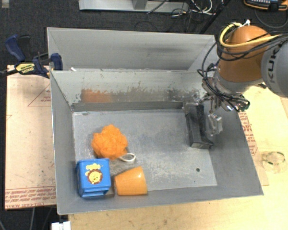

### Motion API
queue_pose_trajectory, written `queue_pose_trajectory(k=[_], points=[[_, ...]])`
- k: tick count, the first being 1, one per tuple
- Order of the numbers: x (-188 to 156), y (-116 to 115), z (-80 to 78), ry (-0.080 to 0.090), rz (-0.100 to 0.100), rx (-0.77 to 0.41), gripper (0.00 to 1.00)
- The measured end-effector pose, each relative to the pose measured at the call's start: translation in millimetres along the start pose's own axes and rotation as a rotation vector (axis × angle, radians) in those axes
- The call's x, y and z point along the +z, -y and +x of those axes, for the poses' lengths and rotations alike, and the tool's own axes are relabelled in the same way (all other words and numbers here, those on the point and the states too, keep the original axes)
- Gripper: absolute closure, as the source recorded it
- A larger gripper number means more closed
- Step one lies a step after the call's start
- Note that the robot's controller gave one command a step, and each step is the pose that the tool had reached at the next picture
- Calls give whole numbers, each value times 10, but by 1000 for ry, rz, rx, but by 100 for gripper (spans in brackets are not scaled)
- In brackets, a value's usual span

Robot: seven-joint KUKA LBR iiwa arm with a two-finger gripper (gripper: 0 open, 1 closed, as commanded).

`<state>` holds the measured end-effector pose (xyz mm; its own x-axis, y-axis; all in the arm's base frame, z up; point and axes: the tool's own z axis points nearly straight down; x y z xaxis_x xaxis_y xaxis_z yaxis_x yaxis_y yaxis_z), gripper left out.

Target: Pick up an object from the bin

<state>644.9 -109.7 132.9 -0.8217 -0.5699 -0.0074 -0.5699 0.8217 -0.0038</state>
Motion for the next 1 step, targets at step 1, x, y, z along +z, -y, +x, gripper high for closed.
queue_pose_trajectory(k=[1], points=[[298, -4, -66, -1, -1, -287, 0]])
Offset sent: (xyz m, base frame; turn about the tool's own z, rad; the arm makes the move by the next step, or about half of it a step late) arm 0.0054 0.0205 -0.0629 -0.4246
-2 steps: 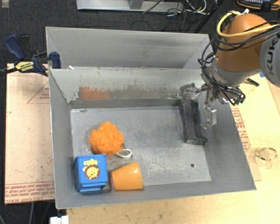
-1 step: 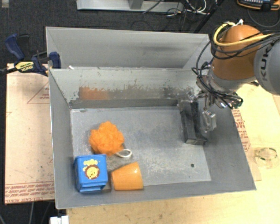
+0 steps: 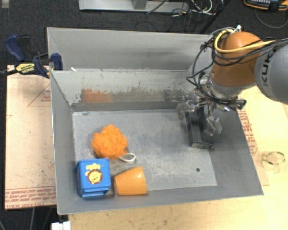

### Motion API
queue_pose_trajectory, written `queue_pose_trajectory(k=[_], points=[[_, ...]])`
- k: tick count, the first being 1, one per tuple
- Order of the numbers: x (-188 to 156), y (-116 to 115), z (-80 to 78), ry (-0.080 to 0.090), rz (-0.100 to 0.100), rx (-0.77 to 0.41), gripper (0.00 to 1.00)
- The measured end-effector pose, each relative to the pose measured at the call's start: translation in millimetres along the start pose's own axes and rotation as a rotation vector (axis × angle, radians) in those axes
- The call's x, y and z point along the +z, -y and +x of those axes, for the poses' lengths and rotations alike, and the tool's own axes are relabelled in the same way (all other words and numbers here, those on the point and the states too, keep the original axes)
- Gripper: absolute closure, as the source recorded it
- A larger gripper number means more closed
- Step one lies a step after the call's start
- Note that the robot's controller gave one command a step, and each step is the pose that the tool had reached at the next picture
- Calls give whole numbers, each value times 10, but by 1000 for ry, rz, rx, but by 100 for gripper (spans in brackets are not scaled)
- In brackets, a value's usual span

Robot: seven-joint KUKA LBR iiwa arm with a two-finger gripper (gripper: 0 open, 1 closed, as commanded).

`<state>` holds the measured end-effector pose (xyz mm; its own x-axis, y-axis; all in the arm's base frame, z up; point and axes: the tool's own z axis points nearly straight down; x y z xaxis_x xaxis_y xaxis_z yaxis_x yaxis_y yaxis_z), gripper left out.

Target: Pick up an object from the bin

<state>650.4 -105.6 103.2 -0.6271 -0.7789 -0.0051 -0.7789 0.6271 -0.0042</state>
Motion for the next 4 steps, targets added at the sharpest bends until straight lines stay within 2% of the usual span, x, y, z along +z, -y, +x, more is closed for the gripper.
queue_pose_trajectory(k=[1, 3, 4], points=[[283, -91, -162, 8, 6, -137, 100], [259, -100, -159, 8, 5, -137, 100], [120, -124, -151, 6, -2, -137, 100]])
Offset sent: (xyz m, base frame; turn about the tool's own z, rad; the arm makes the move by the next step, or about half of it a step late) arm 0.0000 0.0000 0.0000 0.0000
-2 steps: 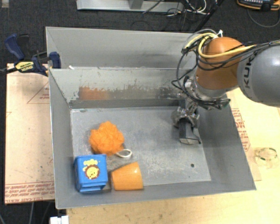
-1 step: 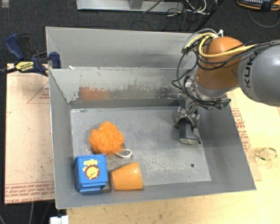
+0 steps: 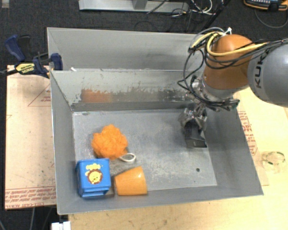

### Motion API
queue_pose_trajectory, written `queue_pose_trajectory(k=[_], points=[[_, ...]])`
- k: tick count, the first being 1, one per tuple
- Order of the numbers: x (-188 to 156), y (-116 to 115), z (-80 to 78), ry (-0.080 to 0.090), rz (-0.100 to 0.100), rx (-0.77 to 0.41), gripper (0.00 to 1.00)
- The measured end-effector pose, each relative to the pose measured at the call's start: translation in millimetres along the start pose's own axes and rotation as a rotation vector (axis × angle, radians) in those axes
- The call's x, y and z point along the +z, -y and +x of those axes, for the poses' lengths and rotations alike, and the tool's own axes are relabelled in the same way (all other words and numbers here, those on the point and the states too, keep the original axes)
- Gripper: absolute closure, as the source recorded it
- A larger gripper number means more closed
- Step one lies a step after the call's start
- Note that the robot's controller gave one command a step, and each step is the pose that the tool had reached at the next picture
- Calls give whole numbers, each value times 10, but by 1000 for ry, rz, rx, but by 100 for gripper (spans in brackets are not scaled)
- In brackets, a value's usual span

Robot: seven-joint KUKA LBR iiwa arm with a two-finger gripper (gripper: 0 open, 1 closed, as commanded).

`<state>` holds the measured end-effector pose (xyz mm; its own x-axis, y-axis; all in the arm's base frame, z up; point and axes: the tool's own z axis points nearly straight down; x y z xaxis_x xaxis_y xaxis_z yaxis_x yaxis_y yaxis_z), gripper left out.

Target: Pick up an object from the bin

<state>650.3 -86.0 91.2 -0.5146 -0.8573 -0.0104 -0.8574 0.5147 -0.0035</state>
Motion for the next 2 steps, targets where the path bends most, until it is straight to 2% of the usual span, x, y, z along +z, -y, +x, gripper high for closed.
queue_pose_trajectory(k=[2], points=[[-303, -10, -2, -1, -4, 1, 100]])
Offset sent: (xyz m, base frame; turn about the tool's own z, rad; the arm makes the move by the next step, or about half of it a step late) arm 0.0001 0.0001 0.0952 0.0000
